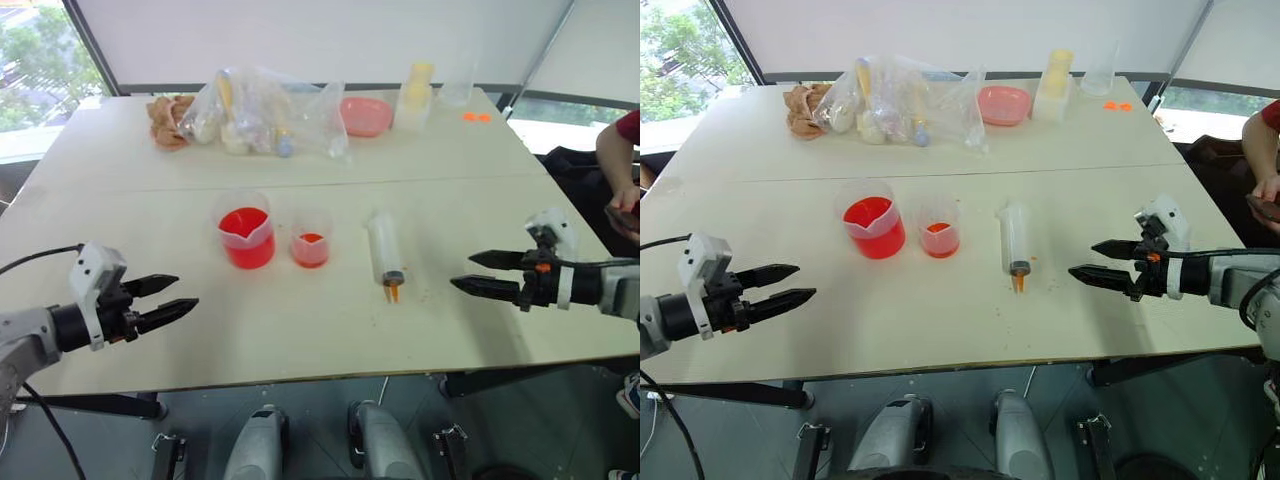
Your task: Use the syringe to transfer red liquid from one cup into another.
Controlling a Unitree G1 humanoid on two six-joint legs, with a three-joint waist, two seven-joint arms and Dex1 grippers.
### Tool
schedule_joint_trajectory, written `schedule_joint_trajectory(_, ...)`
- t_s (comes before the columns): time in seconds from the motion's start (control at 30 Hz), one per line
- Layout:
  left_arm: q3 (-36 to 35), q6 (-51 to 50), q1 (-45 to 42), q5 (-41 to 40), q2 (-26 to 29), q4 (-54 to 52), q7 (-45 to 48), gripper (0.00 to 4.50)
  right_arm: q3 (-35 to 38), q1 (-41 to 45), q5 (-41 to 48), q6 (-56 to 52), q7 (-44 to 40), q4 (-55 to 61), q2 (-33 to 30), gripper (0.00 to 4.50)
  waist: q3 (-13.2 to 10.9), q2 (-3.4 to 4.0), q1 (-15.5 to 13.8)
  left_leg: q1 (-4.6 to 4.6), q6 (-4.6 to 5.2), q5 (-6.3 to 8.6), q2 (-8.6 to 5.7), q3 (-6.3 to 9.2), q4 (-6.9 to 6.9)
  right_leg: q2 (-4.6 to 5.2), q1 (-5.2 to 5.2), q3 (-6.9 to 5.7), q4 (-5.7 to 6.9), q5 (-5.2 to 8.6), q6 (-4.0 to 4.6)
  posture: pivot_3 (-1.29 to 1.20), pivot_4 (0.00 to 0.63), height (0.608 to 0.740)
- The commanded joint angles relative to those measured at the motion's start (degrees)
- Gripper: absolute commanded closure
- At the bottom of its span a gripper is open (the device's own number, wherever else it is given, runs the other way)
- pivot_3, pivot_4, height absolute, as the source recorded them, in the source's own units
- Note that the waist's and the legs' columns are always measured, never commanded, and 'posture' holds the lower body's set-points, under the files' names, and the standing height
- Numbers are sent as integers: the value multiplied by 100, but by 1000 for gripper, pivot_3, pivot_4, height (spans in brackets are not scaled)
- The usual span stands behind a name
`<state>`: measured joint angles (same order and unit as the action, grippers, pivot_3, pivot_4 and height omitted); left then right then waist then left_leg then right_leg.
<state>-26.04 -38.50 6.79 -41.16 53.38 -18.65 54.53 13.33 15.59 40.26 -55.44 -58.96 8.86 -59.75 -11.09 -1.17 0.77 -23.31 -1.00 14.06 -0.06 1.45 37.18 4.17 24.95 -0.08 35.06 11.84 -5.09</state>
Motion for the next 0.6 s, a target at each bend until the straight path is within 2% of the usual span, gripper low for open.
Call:
schedule_joint_trajectory(0.03, -22, 1, -210, -61, 106, 42, 157, 1150, -40, 347, 143, -125, -51, 84, -30, 57, -1, 1, -1, -2, 0, 0, 0, -3, -1, 0, 3, 0, 0, -3, 5, 0, 150, 740)
schedule_joint_trajectory(0.2, 125, -13, -365, 110, 143, 8, 117, 1150, -196, 448, 74, -103, -2, 102, 39, 57, -1, 1, -20, -8, 0, 0, -2, -5, -2, 2, 7, 1, 0, -3, 5, 0, 150, 740)
schedule_joint_trajectory(0.6, 131, -190, -669, -134, -44, -151, -98, 1150, -391, 594, -72, 58, 5, -39, 46, 57, -1, 1, -8, -7, 0, 0, -5, -7, -2, 4, 8, 1, 2, -4, 3, 0, 150, 740)
